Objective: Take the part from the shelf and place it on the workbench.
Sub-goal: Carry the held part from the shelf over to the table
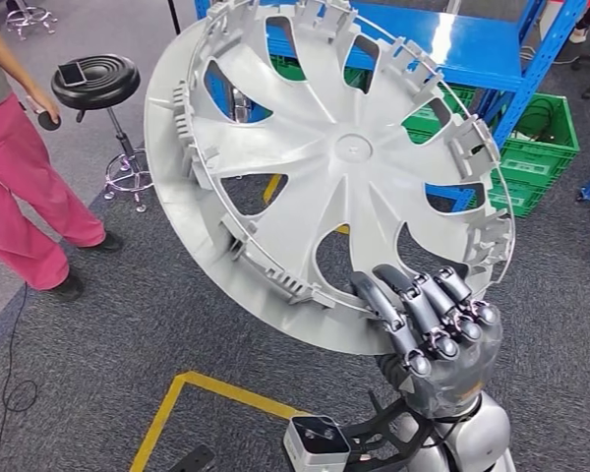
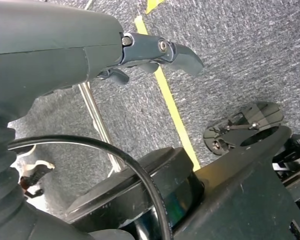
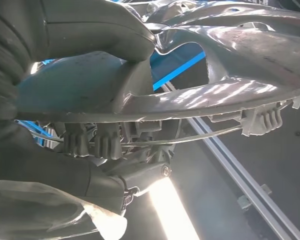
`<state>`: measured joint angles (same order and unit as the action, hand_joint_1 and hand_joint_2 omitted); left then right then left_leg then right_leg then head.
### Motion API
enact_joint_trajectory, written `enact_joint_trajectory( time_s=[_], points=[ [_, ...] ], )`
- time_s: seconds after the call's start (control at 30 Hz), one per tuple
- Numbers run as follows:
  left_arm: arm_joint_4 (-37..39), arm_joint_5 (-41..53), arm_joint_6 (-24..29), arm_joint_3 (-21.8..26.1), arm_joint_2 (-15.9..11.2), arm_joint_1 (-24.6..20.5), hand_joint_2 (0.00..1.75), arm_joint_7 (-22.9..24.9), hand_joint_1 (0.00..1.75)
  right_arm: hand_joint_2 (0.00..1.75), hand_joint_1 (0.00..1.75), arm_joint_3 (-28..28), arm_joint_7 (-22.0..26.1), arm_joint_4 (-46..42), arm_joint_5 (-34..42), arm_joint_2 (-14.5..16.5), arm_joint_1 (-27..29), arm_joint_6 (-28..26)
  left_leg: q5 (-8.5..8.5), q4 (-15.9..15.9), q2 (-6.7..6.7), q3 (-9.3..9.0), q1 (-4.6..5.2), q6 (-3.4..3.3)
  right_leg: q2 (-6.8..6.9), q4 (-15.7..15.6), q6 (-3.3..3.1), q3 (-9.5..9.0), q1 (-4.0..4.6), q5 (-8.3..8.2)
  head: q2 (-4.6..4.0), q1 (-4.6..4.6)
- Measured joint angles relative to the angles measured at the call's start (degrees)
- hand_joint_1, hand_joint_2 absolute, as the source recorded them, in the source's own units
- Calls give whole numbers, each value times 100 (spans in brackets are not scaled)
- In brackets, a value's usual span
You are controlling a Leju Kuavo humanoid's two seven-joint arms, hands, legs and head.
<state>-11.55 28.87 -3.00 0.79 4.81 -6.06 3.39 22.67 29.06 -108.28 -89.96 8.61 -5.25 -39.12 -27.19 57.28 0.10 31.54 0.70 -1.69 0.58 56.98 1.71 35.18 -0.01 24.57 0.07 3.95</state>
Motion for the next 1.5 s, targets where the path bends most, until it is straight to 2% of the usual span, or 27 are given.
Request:
enact_joint_trajectory(
  time_s=[0.07, 0.13, 0.2, 0.23, 0.27, 0.33, 0.4, 0.43, 0.5, 0.57, 0.63, 0.67, 0.7, 0.73, 0.8, 0.87, 0.93, 1.0, 1.07, 1.13, 1.17, 1.23, 1.27, 1.3, 1.4, 1.43, 1.5],
  points=[
    [-1, 0, 2, -1, 8, -9, 175, 0, 0, 175, 175, 1, -6, 0, 1, -1, 2, -1, 59, -61, 45, 9, -41, -59, -35, 285, 40, 150, -2, 231, 0, -22],
    [-2, 0, 3, -2, 14, -14, 175, 0, 0, 175, 175, 2, -9, 3, 2, -2, 11, -2, 86, -76, 99, 37, -58, -84, -49, 1008, 80, 453, -24, 647, 0, -43],
    [-2, 0, 2, -2, 17, -13, 175, 1, 0, 175, 175, 4, -9, 17, 2, -2, 27, -2, 94, -71, 167, 59, -60, -78, -47, 1611, 110, 669, -49, 877, 0, -41],
    [-2, 0, 1, -2, 19, -14, 175, 1, 0, 175, 175, 4, -12, 27, 1, -2, 33, -2, 94, -67, 204, 63, -63, -71, -40, 1618, 118, 634, -60, 841, 0, -41],
    [-3, 0, 1, -3, 21, -16, 175, 1, 0, 175, 175, 5, -17, 36, 1, -2, 34, -2, 91, -62, 241, 65, -67, -59, -15, 1379, 120, 479, -67, 706, 0, -41],
    [-4, 0, 1, -4, 27, -21, 175, 0, 0, 175, 175, 8, -26, 44, 1, -2, 24, -2, 75, -44, 306, 63, -64, -14, 179, 552, 106, 1, -51, 403, 0, -44],
    [-4, 0, 1, -4, 30, -21, 175, 0, 0, 175, 175, 22, -27, 45, 1, -2, 9, -2, 66, -14, 373, 72, -40, 54, 344, 49, 39, -279, -16, 299, 0, -43],
    [-4, 0, 2, -4, 28, -21, 175, 0, 0, 175, 175, 30, -27, 46, 1, -2, 7, -2, 68, -4, 416, 76, -29, 87, 353, 3, -1, -296, 6, 315, 0, -42],
    [-6, 0, 2, -5, 27, -27, 175, 0, 0, 175, 175, 36, -32, 48, 2, -1, 11, -2, 47, 17, 484, 79, -40, 149, 233, -1, -89, -271, 3, 279, 0, -45],
    [-10, 0, 1, -5, 26, -32, 175, 1, 0, 175, 175, 39, -47, 54, 2, 0, 1, -2, -145, 235, 336, 158, -70, 218, 124, -16, -171, -250, -15, 238, 0, -34],
    [-13, -1, 1, -5, 26, -33, 175, 1, 0, 175, 175, 49, -80, 75, 2, 1, -24, -2, -538, 904, 109, 425, -93, 262, 14, -22, -226, -225, -19, 209, 0, -21],
    [-14, -2, 1, -4, 27, -41, 175, 1, 0, 175, 175, 55, -102, 91, 1, 0, -34, -2, -715, 1301, 60, 583, -98, 272, -44, -21, -242, -213, -14, 199, 0, -21],
    [-14, -2, 1, -4, 27, -50, 175, 0, 0, 175, 175, 61, -126, 108, 1, -1, -41, -2, -805, 1583, 42, 688, -99, 277, -108, -18, -250, -206, -8, 193, 0, -23],
    [-15, -2, 1, -5, 28, -59, 175, 1, 0, 175, 175, 68, -151, 124, 0, -1, -47, -2, -778, 1668, 35, 703, -100, 275, -178, -13, -252, -202, -4, 188, 0, -23],
    [-19, -1, 1, -8, 28, -60, 175, 5, 0, 175, 175, 86, -202, 150, 0, -2, -63, -2, -428, 1161, -24, 435, -105, 246, -324, 9, -244, -200, -2, 181, 0, -22],
    [-21, 0, 1, -15, 24, -40, 175, 15, 0, 175, 175, 101, -247, 161, 1, -2, -88, -2, -135, 434, -268, 94, -127, 204, -453, 49, -218, -171, 2, 175, 0, -26],
    [-23, -1, 1, -30, 22, -27, 175, 20, 0, 175, 175, 121, -288, 169, 2, -3, -125, -3, -110, 133, -431, -18, -134, 184, -556, 80, -154, -94, -6, 148, 0, -28],
    [-27, -2, 2, -45, 27, -31, 175, 20, 0, 175, 175, 136, -332, 179, 2, -7, -148, -4, -103, 81, -351, -8, -133, 149, -630, 79, -76, -21, -23, 115, 0, -24],
    [-31, -2, 5, -50, 27, -30, 175, 20, 0, 175, 175, 141, -361, 186, 3, -14, -162, -4, -59, 34, -227, -6, -153, 86, -476, 221, -9, 85, -16, 228, 0, -49],
    [-32, -3, 5, -52, 25, -16, 175, 19, 0, 175, 175, 159, -368, 199, 2, -20, -183, -5, -41, 15, -81, 3, -158, 44, -212, 817, 54, 363, -17, 572, 0, -87],
    [-32, -4, 3, -52, 22, -7, 175, 19, 0, 175, 175, 170, -368, 208, 1, -24, -189, -6, -40, 16, -7, 9, -155, 35, -142, 1211, 82, 533, -29, 750, 0, -102],
    [-32, -4, 4, -54, 15, 0, 175, 20, 0, 175, 175, 185, -373, 228, 0, -34, -186, -7, -43, 19, 141, 14, -153, 34, -91, 1660, 120, 712, -52, 871, 0, -102],
    [-32, -5, 5, -54, 13, -3, 175, 20, 0, 175, 175, 185, -381, 238, 1, -42, -185, -6, -45, 20, 205, 12, -153, 38, -70, 1566, 126, 645, -60, 781, 0, -102],
    [-32, -5, 5, -54, 14, -9, 175, 20, 0, 175, 175, 185, -395, 246, 1, -49, -186, -6, -50, 20, 263, 7, -153, 44, -24, 1251, 121, 463, -63, 612, 0, -102],
    [-32, -9, 5, -55, 23, -19, 175, 19, 0, 175, 175, 195, -431, 261, 2, -56, -230, -6, -76, 36, 414, -6, -119, 99, 324, 167, 33, -145, 0, 276, 0, -98],
    [-32, -10, 5, -55, 25, -18, 175, 19, 0, 175, 175, 205, -438, 266, 3, -57, -246, -6, -82, 44, 465, -7, -104, 125, 385, 49, -5, -207, 25, 272, 0, -96],
    [-33, -13, 5, -55, 30, -22, 175, 19, 0, 175, 175, 224, -456, 275, 4, -61, -262, -7, -90, 47, 570, -14, -94, 181, 286, 34, -76, -195, 36, 256, 0, -92]
  ],
)
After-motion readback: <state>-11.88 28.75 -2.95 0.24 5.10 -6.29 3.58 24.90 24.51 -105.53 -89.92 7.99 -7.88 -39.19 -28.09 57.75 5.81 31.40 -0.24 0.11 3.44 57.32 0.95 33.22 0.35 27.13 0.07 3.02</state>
